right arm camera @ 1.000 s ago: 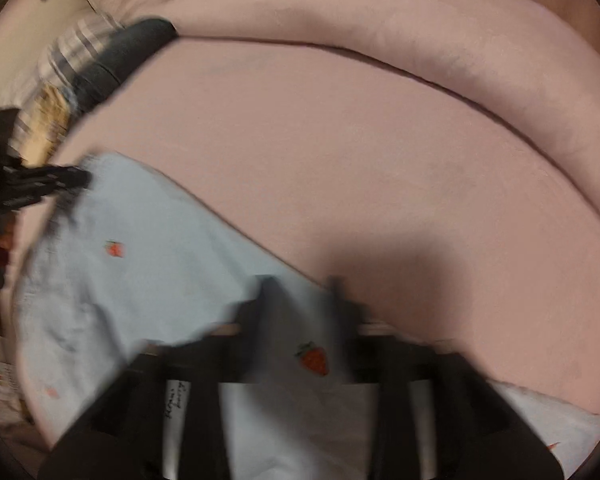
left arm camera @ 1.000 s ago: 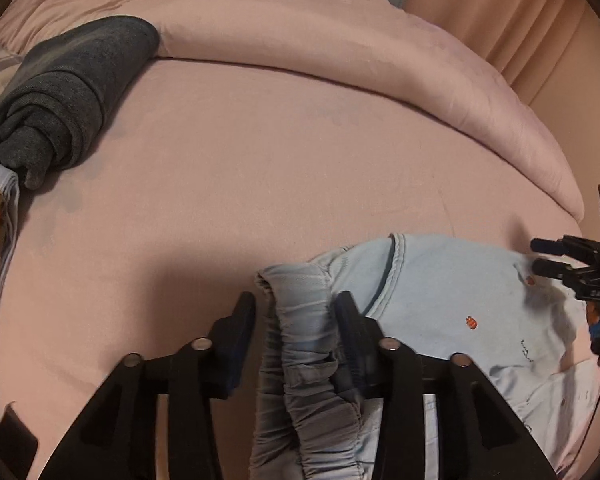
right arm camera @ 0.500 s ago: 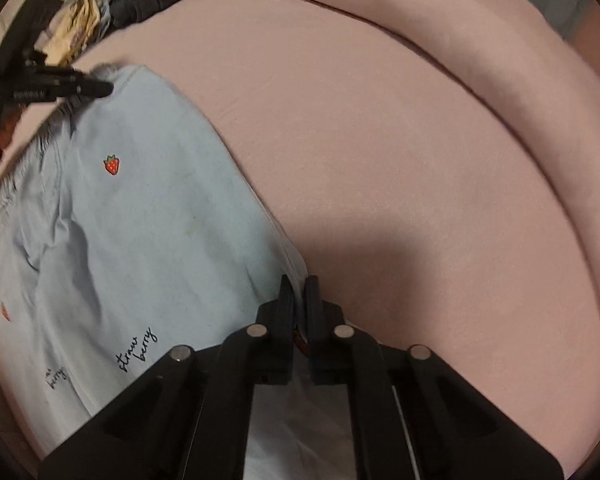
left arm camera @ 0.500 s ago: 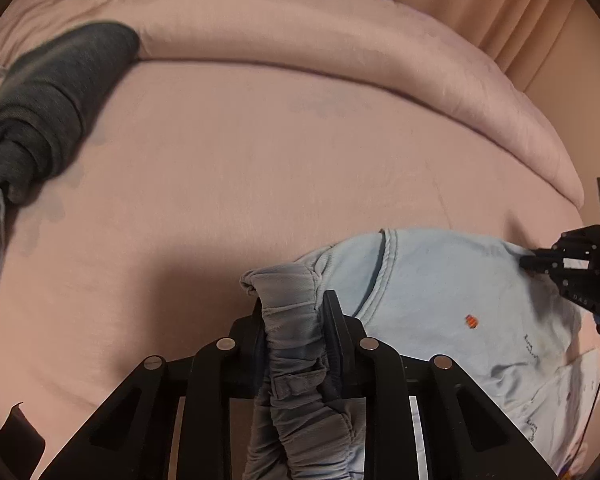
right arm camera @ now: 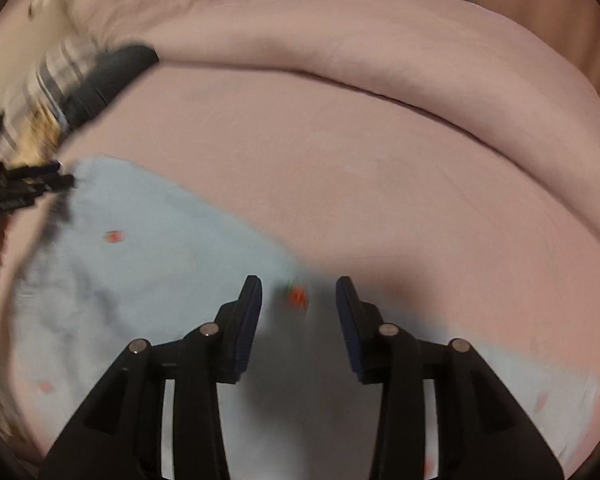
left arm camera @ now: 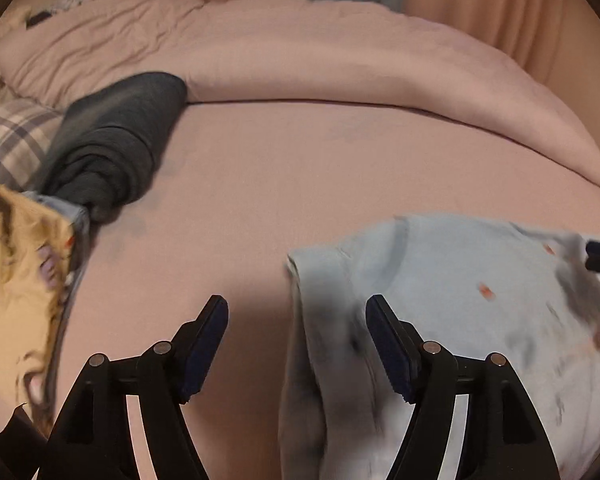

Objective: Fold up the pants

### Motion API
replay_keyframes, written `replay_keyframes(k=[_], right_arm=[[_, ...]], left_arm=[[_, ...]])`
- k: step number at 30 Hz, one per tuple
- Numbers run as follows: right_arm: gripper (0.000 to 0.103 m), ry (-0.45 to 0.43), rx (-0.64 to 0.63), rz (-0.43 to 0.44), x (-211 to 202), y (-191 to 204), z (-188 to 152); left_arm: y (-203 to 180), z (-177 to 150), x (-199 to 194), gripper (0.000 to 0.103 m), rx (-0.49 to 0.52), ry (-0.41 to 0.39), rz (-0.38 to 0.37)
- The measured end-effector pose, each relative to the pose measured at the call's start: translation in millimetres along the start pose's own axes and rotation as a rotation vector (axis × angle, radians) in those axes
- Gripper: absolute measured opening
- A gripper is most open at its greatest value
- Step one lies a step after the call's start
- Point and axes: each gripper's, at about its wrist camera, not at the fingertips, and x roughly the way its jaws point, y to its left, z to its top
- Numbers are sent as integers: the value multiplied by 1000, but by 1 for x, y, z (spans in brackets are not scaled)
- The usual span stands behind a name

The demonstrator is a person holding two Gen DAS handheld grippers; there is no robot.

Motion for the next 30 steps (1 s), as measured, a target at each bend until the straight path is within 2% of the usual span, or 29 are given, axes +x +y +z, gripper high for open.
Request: replay_keyframes(k=[3, 6, 7, 9, 11, 12, 13, 15, 18, 20, 22, 24, 25, 26, 27, 28, 29, 30], right_arm=[[43, 6, 20, 77, -41, 20, -59], [42, 49, -73, 163, -56, 83, -117], [40, 60, -111, 185, -58, 101, -136], [40, 63, -172, 212, -59, 130, -169], [37, 123, -197, 222, -47, 152, -186], [30, 169, -217, 217, -47, 150, -202], [29, 214, -245, 194, -38, 164, -213], [30, 156, -302, 126, -44, 180, -231], [29, 197, -164, 205, -59, 160, -244], [23, 168, -71, 218, -74, 139, -241], [26, 62, 35, 148, -104, 111, -243], [27, -14, 208, 41, -116, 73, -250], [29, -19, 268, -21, -114, 56, -254], [29, 10, 314, -108, -109, 40, -263], [24, 66, 341, -187, -103, 28, -275], [22, 76, 356, -192, -102, 20, -286], [22, 34, 364, -164, -111, 14, -294], [21, 59, 368, -181, -115, 11, -299]], left_arm=[[-4, -38, -23, 72, -8, 20, -51], [-20, -70, -37, 72, 5, 43, -112], [-32, -81, -41, 72, 26, 56, -136], [-55, -102, -40, 72, 114, 70, -139], [-75, -129, -33, 72, 183, 142, -136], [-82, -144, -30, 72, 218, 149, -97], [-84, -153, -36, 72, 245, 94, -78], [-83, -160, -44, 72, 272, 87, -76], [-73, -157, -56, 72, 256, 107, -109], [-78, -157, -66, 72, 273, 97, -95], [-88, -157, -74, 72, 261, 44, -114], [-91, -149, -69, 72, 217, 26, -153], [-91, -147, -62, 72, 203, 42, -148], [-91, -149, -53, 72, 199, 68, -118], [-88, -155, -41, 72, 207, 122, -69], [-85, -158, -38, 72, 205, 121, -88], [-81, -159, -43, 72, 197, 95, -110], [-81, -158, -46, 72, 207, 105, -119]])
